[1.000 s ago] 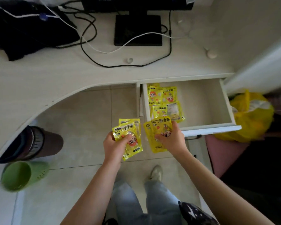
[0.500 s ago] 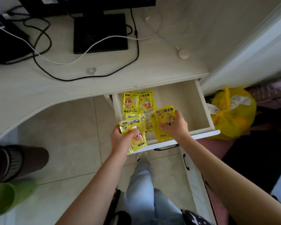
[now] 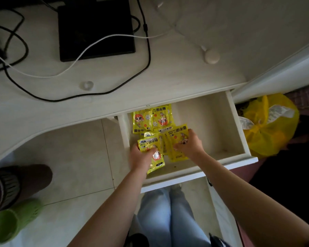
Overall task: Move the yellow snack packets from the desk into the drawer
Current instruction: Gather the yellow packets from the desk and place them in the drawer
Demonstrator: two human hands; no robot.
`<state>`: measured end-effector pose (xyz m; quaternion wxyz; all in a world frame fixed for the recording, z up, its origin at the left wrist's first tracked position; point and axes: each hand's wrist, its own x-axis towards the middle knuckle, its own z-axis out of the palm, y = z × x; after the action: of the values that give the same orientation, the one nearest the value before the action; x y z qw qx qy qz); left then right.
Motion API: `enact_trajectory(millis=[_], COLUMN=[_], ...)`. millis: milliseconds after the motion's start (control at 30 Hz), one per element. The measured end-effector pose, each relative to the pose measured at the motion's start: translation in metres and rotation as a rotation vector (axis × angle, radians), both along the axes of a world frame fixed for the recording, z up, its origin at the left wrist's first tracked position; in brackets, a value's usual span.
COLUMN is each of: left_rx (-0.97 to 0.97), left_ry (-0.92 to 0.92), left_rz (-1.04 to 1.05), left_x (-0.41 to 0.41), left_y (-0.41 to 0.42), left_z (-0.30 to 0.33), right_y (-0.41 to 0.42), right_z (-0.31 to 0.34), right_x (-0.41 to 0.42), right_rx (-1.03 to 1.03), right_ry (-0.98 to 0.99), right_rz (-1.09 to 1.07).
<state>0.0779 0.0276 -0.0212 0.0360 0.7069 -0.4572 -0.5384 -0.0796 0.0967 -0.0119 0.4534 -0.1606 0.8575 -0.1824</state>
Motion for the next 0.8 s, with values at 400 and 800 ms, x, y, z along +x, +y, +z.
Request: enact_trajectory(millis=[400,800], left_rx=[0.07,-0.066], left_ry=[-0.125,-0.16], left_rz=[-0.183,-0.345], left_x=[-0.008,-0.006], left_y=[0.015,0.023], left_z=[-0.021,0.02], right_y=[0.007,0.023], right_z=[-0.03,0.001], right_x=[-0.014,-0.025], right_rx=[0.107,0.089], right_ry=[-0.056,0.014], right_rz=[0.105,0.233])
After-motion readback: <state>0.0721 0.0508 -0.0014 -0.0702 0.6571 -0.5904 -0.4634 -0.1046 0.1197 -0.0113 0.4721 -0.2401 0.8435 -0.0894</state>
